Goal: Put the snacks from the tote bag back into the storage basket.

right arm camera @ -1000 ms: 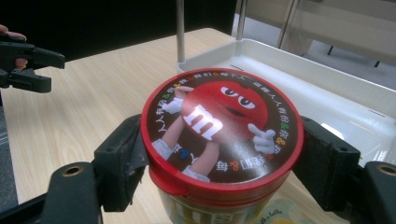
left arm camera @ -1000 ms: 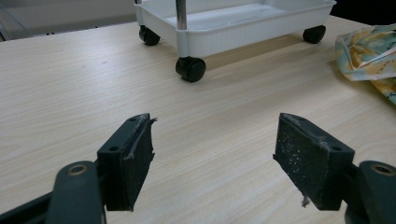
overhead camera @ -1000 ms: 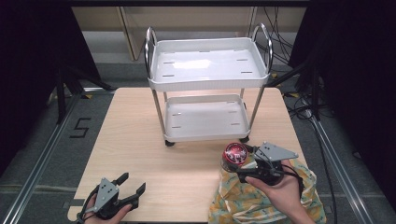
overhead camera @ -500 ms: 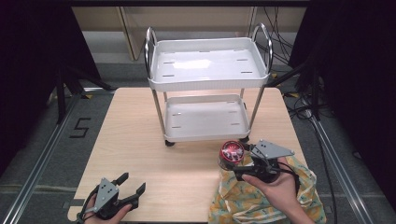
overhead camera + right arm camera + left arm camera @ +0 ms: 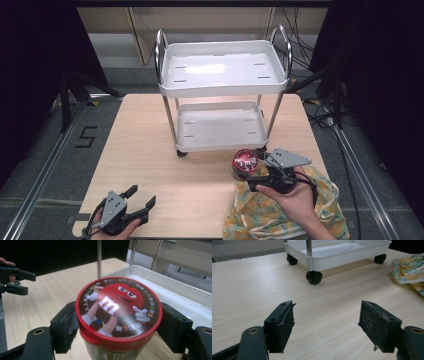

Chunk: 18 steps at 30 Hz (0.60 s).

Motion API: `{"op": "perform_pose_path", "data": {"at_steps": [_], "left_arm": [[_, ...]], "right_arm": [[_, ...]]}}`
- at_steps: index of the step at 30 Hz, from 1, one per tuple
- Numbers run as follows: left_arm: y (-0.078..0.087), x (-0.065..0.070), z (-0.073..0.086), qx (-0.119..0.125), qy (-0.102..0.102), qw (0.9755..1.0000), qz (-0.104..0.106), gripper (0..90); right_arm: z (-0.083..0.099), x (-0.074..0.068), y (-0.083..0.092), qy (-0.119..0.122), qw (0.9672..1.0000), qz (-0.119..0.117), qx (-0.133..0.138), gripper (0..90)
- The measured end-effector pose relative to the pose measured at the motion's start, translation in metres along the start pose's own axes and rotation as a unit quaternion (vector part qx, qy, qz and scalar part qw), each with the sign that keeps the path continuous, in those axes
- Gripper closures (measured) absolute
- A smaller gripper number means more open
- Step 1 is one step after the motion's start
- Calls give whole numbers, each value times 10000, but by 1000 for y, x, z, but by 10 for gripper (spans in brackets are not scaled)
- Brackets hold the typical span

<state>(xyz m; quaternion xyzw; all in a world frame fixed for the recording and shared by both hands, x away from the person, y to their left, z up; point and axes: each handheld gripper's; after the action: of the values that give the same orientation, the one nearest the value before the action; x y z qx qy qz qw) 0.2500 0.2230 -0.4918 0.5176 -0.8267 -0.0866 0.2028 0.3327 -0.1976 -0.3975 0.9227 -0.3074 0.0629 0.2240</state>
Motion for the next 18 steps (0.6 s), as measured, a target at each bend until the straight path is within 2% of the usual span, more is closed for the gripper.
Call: {"op": "perform_pose_path", "data": {"at_steps": [3, 6, 7, 9, 10, 11, 12, 14, 15, 18], "left_arm": [[0, 0, 0, 3, -1, 10000, 1, 272], [0, 0, 0, 4, 2, 10000, 1, 272], [0, 0, 0, -1, -7, 10000, 0, 272], [1, 0, 0, -18, -5, 10000, -22, 272], [0, 0, 0, -8, -5, 10000, 4, 272], [-1, 0, 0, 21, 5, 10000, 39, 272], [0, 0, 0, 11, 1, 10000, 28, 272], [-1, 0, 0, 57, 12, 10000, 43, 272], [0, 0, 0, -1, -3, 10000, 7, 272], [0, 0, 0, -7, -8, 10000, -8, 272]], "right_arm": [[-1, 0, 0, -37, 9999, -86, -88, 262], [-1, 1, -2, 41, 10000, 1, -37, 262], [-1, 0, -2, -50, 10000, -56, -63, 262], [-2, -3, -4, -167, 9999, -15, -29, 262], [-3, -1, -5, -53, 10000, -45, -17, 262], [-3, -1, -4, -68, 9999, -120, -81, 262], [-4, 0, -5, -20, 9999, -93, -44, 262], [-5, 0, -6, -3, 10000, -62, -30, 262], [-5, 0, -7, -4, 10000, -64, -34, 262], [-7, -1, -9, -44, 9999, -143, -49, 262]]}}
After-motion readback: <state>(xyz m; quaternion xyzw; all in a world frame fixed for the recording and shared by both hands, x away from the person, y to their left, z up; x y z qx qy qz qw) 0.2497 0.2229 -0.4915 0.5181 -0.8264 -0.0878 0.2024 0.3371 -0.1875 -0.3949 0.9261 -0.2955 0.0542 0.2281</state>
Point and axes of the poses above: each handheld gripper's, and its own axes: y roughly backward along the jaws, z roughly out of its underside, x roughly to its right, and after that the axes turned 13 degrees about y, right-handed
